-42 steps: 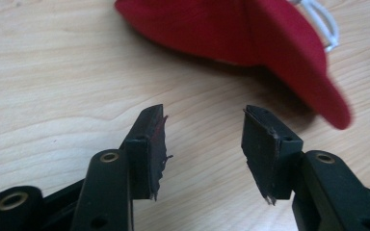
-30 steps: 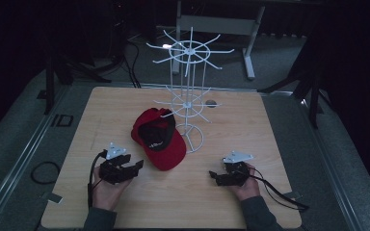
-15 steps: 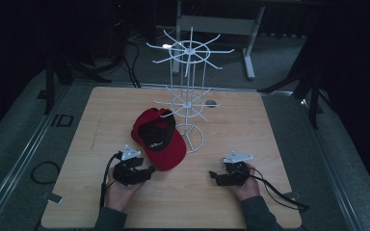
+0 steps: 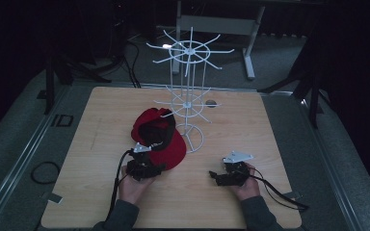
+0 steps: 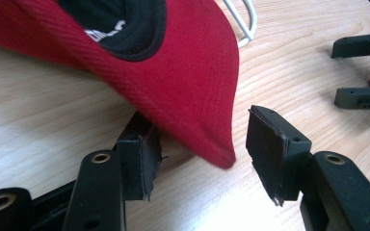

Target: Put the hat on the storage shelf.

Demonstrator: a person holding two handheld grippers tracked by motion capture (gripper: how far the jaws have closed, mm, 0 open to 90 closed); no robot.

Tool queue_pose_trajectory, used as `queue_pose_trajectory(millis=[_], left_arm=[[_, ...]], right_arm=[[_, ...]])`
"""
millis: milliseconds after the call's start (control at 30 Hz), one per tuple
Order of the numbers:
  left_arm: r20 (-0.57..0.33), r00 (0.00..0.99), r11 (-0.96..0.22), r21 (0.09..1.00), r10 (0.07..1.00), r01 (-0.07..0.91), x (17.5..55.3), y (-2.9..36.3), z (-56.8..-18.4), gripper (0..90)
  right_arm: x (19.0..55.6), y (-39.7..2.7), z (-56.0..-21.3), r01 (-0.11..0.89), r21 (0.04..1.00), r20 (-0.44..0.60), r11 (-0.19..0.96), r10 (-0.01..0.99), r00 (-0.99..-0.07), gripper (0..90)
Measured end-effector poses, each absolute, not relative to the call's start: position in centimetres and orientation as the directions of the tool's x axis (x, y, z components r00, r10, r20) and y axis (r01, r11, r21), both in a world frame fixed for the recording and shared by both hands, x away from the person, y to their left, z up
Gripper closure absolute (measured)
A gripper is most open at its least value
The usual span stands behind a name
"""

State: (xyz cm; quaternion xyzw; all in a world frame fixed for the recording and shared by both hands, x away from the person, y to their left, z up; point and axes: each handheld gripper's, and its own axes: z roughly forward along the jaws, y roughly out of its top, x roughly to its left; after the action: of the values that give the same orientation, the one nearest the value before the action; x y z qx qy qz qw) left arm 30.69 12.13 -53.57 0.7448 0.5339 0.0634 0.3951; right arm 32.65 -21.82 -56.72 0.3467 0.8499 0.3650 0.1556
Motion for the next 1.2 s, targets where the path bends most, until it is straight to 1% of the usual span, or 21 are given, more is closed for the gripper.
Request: queue_pose_trajectory(millis=[133,267,367,467,567,667,900,1100,1200], left_arm=[[-0.353,0.399,-0.085,0.650,0.846,0.755,31.4,12.1,-54.0,51.0],[-0.345,0.402,-0.096,0.646,0.848,0.757,31.7,11.9,-54.5,55.3],[-0.331,0.396,-0.101,0.644,0.857,0.758,31.9,11.7,-54.8,61.0],[-0.338,0.390,-0.090,0.646,0.856,0.758,31.9,11.9,-54.9,63.5],[-0.367,0.381,-0.063,0.644,0.849,0.762,31.9,12.4,-54.9,68.3],[-0.374,0.372,-0.038,0.659,0.849,0.751,31.8,12.9,-54.8,74.0],[-0.327,0.385,-0.054,0.698,0.863,0.714,31.1,14.1,-54.1,85.5],[-0.347,0.343,0.001,0.705,0.873,0.709,30.9,15.7,-54.3,86.0],[-0.337,0.322,0.018,0.715,0.885,0.699,30.9,16.4,-54.2,86.1]], right_arm=[[32.6,-21.8,-56.7,0.476,0.728,-0.011,0.493,0.703,-0.711,20.2],[32.7,-21.8,-56.7,0.475,0.728,-0.012,0.494,0.702,-0.712,20.2],[32.7,-21.8,-56.7,0.475,0.728,-0.012,0.494,0.703,-0.712,20.2],[32.7,-21.8,-56.7,0.475,0.728,-0.011,0.493,0.702,-0.712,20.2],[32.7,-21.8,-56.7,0.475,0.728,-0.012,0.494,0.702,-0.712,20.2],[32.6,-21.8,-56.7,0.476,0.728,-0.011,0.493,0.703,-0.711,20.2],[32.6,-21.8,-56.7,0.475,0.728,-0.012,0.494,0.702,-0.712,20.2],[32.7,-21.8,-56.7,0.474,0.728,-0.012,0.494,0.702,-0.712,20.2],[32.7,-21.8,-56.7,0.474,0.729,-0.013,0.494,0.702,-0.712,20.2]])
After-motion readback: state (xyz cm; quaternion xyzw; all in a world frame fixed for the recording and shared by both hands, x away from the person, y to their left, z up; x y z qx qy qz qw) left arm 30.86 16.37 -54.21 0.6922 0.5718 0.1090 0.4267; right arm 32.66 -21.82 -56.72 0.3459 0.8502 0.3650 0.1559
